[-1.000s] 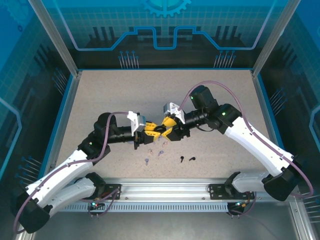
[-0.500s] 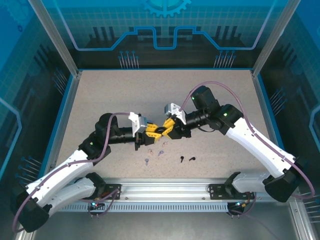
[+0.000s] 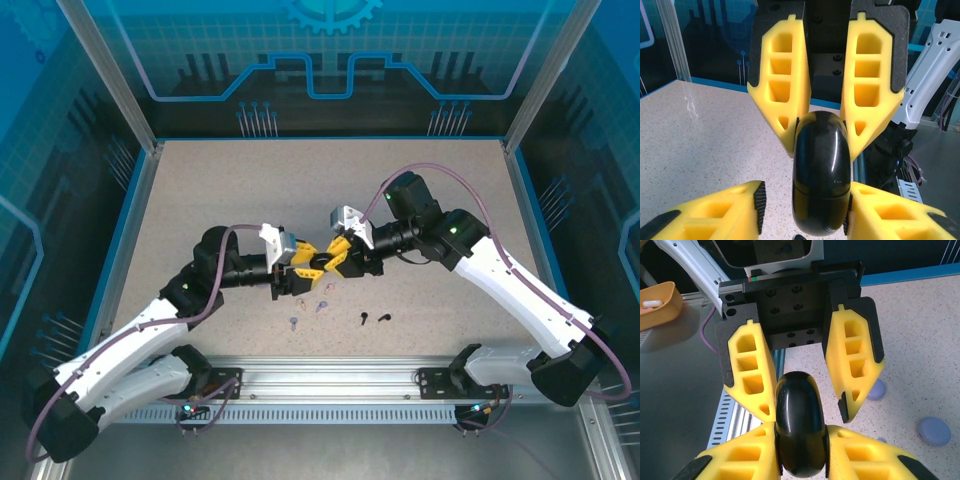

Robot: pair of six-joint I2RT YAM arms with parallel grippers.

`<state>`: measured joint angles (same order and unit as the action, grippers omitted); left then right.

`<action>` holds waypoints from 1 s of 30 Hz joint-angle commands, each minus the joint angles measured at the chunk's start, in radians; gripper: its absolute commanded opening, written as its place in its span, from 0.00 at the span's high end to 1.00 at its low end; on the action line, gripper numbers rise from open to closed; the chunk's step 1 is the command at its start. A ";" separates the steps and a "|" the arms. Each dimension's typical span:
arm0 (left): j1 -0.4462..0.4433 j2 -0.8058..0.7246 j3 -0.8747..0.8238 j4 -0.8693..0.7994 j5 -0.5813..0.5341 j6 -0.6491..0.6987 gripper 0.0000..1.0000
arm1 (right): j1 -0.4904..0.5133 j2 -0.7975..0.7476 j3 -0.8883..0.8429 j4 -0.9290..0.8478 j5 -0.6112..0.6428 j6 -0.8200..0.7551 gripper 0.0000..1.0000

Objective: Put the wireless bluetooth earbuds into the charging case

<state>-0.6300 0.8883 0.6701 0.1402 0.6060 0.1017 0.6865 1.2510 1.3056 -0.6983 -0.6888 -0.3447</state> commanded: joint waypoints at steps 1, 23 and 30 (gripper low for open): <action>-0.012 0.012 -0.005 0.028 -0.003 -0.010 0.60 | 0.001 -0.013 0.017 0.003 -0.019 0.011 0.75; -0.030 0.035 0.003 0.056 -0.011 -0.036 0.69 | 0.012 0.011 0.015 -0.015 -0.010 0.006 0.74; -0.033 0.035 0.000 0.064 -0.013 -0.045 0.70 | 0.017 0.014 0.009 -0.022 -0.004 0.001 0.74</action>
<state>-0.6567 0.9222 0.6701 0.1638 0.6060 0.0769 0.6872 1.2568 1.3056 -0.6968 -0.6735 -0.3416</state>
